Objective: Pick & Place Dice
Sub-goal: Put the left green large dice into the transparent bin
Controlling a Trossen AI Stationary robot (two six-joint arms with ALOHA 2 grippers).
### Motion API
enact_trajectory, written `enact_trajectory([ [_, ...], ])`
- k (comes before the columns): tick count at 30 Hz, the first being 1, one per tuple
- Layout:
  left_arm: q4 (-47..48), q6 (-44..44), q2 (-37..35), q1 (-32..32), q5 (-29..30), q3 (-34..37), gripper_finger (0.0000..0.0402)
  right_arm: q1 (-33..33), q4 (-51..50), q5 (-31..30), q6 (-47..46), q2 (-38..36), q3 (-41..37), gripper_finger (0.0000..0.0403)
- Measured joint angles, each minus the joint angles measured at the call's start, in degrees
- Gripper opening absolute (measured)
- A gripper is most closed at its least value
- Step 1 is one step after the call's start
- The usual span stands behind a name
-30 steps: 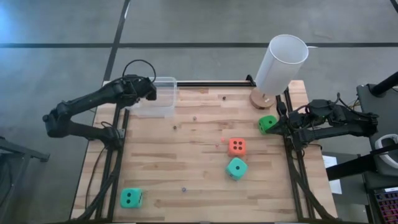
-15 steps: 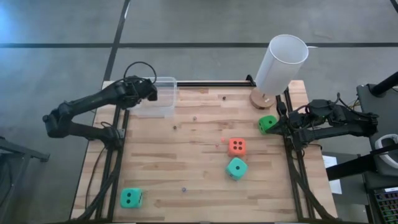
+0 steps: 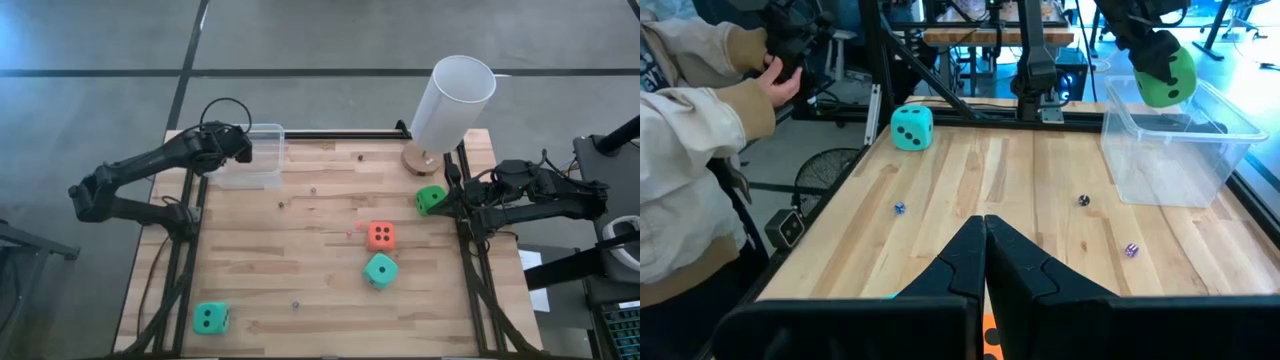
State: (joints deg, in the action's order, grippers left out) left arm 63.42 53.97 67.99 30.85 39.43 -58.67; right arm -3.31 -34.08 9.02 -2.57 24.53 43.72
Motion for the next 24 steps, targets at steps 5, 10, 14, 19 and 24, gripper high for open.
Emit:
enact_trajectory([
  [5,-0.5,2.0,0.0,0.0,-2.0,0.0,0.0374,0.0,0.0,0.0,0.0,0.0,0.0,0.0008],
  [10,-0.4,0.8,0.0,0.1,-2.0,0.0,0.0389,0.0,0.0,0.0,0.0,0.0,0.0,0.0008],
  [14,-0.4,-1.6,0.0,0.0,-2.5,0.0,0.0378,0.0,0.0,0.0,0.0,0.0,0.0,0.0008],
  [19,0.9,-2.0,0.0,0.0,-6.8,0.0,0.0389,0.0,0.0,0.0,0.0,0.0,0.0,0.0008],
  [24,2.8,-1.9,-0.1,0.0,-10.9,-0.5,0.0396,0.0,0.0,0.0,0.0,0.0,0.0,0.0008],
])
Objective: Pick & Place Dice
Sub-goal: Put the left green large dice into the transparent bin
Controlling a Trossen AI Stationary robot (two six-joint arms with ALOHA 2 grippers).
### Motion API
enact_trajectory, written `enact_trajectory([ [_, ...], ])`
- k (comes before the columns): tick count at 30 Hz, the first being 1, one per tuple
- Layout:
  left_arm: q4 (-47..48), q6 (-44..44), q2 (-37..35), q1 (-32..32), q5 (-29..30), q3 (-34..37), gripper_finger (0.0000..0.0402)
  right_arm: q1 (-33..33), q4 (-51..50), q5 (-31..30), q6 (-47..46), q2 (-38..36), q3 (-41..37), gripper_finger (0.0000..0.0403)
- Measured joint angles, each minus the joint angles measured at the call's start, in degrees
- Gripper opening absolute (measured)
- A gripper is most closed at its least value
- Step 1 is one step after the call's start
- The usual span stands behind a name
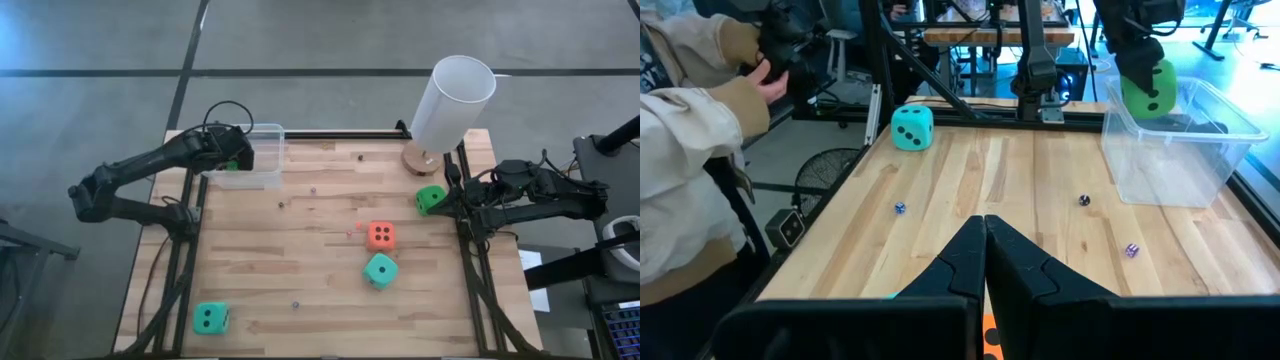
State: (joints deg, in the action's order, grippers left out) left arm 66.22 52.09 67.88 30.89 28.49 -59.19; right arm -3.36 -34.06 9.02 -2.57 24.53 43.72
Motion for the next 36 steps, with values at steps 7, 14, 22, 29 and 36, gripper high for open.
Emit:
enact_trajectory([
  [7,0.0,0.2,-1.5,0.0,-4.6,-0.1,0.0386,0.0,0.0,0.0,0.0,0.0,0.0,0.0008],
  [14,0.0,0.2,-3.9,0.0,-5.7,-0.1,0.0398,0.0,0.0,0.0,0.0,0.0,0.0,0.0008],
  [22,0.0,0.4,-6.1,0.0,-7.6,-0.1,0.039,0.0,0.0,0.0,0.0,0.0,0.0,0.0008],
  [29,-0.1,1.8,-5.8,0.5,-3.2,1.5,0.0398,0.0,0.0,0.0,0.0,0.0,0.0,0.0008],
  [36,0.0,6.4,-5.8,0.6,-5.6,3.3,0.0393,0.0,0.0,0.0,0.0,0.0,0.0,0.0008],
])
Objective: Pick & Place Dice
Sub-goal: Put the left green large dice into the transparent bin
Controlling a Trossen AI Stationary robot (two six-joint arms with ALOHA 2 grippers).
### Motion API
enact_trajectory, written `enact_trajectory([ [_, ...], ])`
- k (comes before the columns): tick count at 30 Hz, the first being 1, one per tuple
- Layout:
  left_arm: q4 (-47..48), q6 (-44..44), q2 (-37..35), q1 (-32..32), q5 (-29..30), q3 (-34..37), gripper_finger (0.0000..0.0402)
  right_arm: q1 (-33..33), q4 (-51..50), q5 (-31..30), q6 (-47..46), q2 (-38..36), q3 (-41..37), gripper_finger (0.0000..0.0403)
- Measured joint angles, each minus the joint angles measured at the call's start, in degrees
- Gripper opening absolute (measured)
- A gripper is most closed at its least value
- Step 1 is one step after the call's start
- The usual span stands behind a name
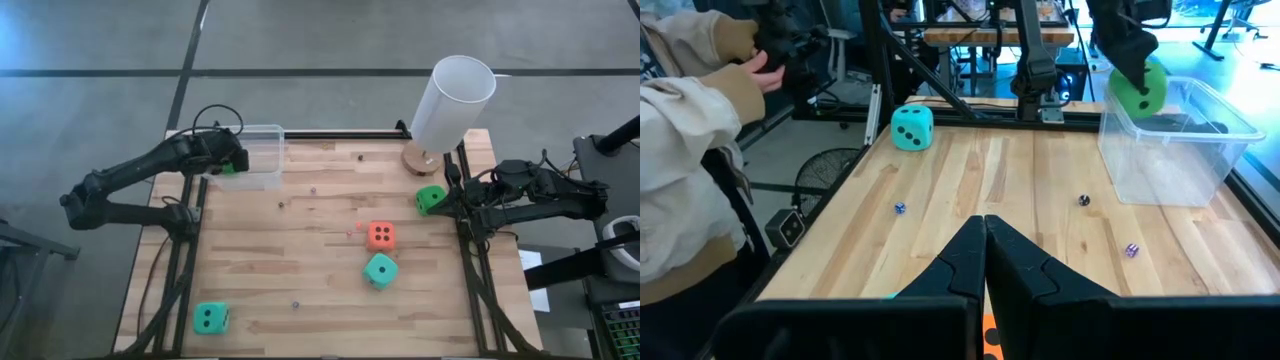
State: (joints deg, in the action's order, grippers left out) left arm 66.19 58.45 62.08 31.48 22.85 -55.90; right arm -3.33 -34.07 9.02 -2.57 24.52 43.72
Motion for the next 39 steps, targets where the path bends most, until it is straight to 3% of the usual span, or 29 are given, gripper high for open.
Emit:
enact_trajectory([
  [3,0.5,0.5,-0.2,0.0,-2.6,-0.3,0.0395,0.0,0.0,0.0,0.0,0.0,0.0,0.0008],
  [12,0.7,-0.4,-0.5,0.0,-2.5,-2.3,0.0393,0.0,0.0,0.0,0.0,0.0,0.0,0.0008],
  [26,0.1,-1.6,0.0,0.0,1.9,-1.9,0.0396,0.0,0.0,0.0,0.0,0.0,0.0,0.0008],
  [39,-0.4,-1.6,0.0,0.0,2.0,-1.9,0.0394,0.0,0.0,0.0,0.0,0.0,0.0,0.0008],
])
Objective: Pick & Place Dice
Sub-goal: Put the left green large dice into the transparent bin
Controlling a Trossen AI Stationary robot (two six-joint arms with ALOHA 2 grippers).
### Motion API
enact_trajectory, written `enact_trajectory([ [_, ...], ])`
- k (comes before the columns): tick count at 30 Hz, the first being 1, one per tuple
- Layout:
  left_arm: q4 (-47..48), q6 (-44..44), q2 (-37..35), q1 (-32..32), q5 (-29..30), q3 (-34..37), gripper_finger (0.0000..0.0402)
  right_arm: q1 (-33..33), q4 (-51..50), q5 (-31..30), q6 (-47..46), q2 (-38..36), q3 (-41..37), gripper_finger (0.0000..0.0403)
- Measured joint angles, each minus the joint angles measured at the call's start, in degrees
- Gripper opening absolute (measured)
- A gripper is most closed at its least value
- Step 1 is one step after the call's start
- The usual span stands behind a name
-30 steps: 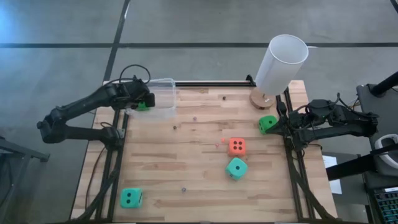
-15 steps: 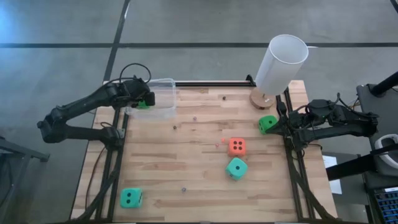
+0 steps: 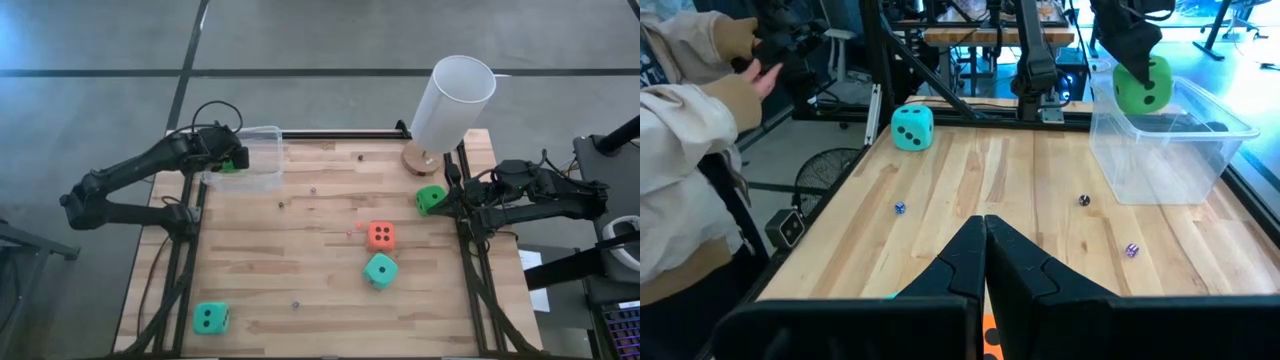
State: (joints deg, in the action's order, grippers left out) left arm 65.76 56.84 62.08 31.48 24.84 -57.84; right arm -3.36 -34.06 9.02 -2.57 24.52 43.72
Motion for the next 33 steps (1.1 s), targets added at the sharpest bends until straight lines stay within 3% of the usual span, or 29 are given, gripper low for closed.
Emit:
enact_trajectory([
  [10,-0.5,-1.0,0.0,0.0,-0.1,0.0,0.0357,0.0,0.0,0.0,0.0,0.0,0.0,0.0008],
  [17,-2.4,-7.0,-0.1,0.0,-0.4,0.0,0.0394,0.0,0.0,0.0,0.0,0.0,0.0,0.0008],
  [33,-2.7,-6.0,-0.1,0.0,-0.4,0.0,0.0392,0.0,0.0,0.0,0.0,0.0,0.0,0.0008],
])
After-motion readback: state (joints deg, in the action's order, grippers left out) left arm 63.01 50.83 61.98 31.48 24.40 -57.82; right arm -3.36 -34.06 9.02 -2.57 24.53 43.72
